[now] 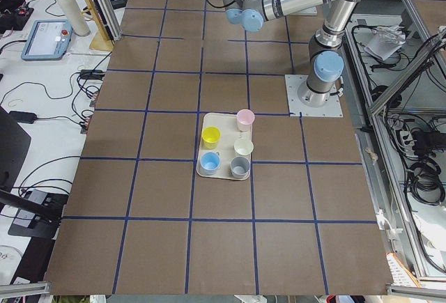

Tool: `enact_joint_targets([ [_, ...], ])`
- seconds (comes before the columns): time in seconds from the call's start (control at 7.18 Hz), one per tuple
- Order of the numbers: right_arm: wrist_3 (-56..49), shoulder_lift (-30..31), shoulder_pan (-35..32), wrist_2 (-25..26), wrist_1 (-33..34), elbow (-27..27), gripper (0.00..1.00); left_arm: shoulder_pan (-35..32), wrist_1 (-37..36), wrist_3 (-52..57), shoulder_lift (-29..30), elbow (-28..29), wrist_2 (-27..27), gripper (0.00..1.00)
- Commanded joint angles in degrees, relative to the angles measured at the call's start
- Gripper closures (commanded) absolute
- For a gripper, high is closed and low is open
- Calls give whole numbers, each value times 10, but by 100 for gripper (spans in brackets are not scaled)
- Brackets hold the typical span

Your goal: Transfer IKEA cup to right arm and place on rack

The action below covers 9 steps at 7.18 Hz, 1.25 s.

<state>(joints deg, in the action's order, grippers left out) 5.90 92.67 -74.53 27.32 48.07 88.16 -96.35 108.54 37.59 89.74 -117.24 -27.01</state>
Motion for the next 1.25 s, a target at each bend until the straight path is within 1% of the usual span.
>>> enact_joint_targets([
  [0.0, 4, 3, -9, -24, -3, -1, 0, -10, 3, 0, -1, 0, -2, 100],
  [0.28, 4, 2, -28, -29, 1, -1, 0, -11, 4, 0, -3, 0, -2, 100],
  [0.42, 3, 3, -29, -44, -1, -1, 0, -11, 4, 0, -3, -1, -1, 100],
  [0.56, 3, 5, -29, -42, -2, -1, 0, -11, 4, 0, -1, -1, -1, 100],
  [0.7, 3, 5, -29, -42, 1, -2, 4, -11, 4, 0, -2, -1, -1, 100],
  [0.84, 3, 4, -29, -42, 3, -3, 20, -11, 4, 0, -1, -1, -1, 100],
  [1.11, 2, 1, -29, -37, 1, 0, 17, -11, 4, 0, -1, -1, -1, 100],
])
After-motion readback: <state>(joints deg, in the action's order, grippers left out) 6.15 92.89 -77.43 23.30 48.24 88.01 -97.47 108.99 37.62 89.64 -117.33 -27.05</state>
